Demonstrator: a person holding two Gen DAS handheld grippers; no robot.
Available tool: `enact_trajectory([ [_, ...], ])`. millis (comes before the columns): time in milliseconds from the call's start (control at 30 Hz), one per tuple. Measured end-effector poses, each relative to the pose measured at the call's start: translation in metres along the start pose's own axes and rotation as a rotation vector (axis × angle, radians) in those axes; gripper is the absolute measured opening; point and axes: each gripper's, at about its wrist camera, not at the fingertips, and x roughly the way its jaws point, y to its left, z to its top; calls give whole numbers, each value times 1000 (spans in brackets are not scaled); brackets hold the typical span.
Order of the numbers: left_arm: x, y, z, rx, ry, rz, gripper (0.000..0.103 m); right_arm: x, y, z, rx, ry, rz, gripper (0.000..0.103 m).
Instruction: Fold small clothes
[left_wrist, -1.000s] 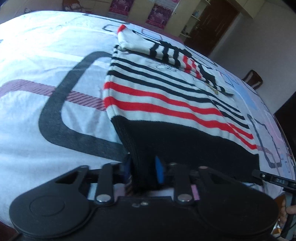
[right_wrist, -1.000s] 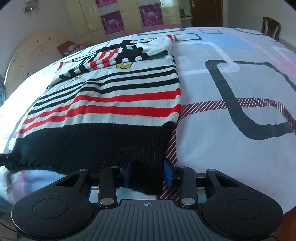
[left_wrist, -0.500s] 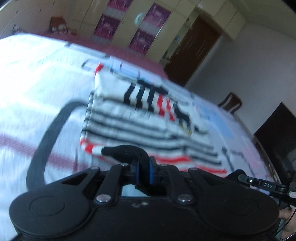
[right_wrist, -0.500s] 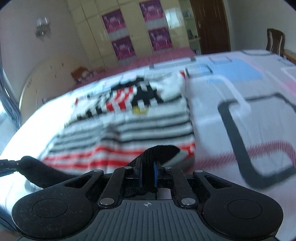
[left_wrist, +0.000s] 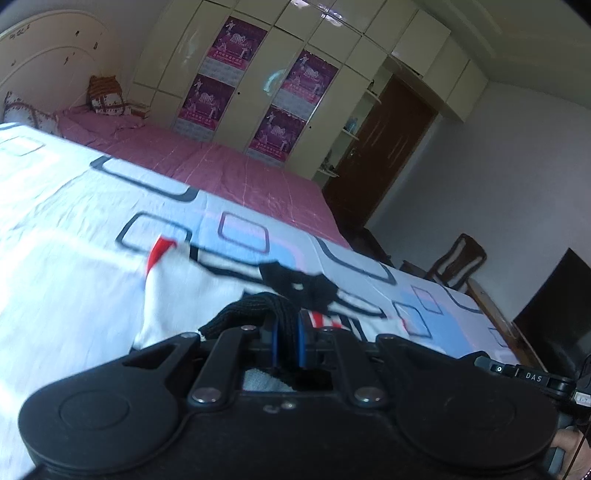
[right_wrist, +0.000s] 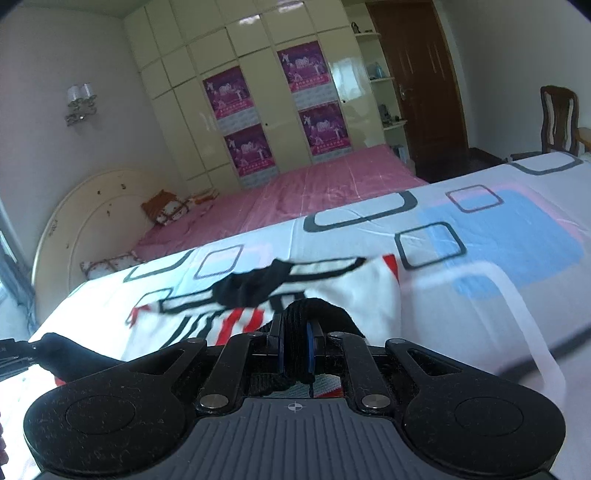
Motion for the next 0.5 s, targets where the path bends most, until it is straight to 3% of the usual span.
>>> enact_trajectory([
  [333,106,21,33,-19,46,108,10,122,-36,40,94,87,-15,11],
  [433,131,30,32,-32,95,155,11,155,-52,38,145,155,-22,11],
  [500,146,36,28,-32,142,195,17,170,-60,35,166,187,-38,11],
])
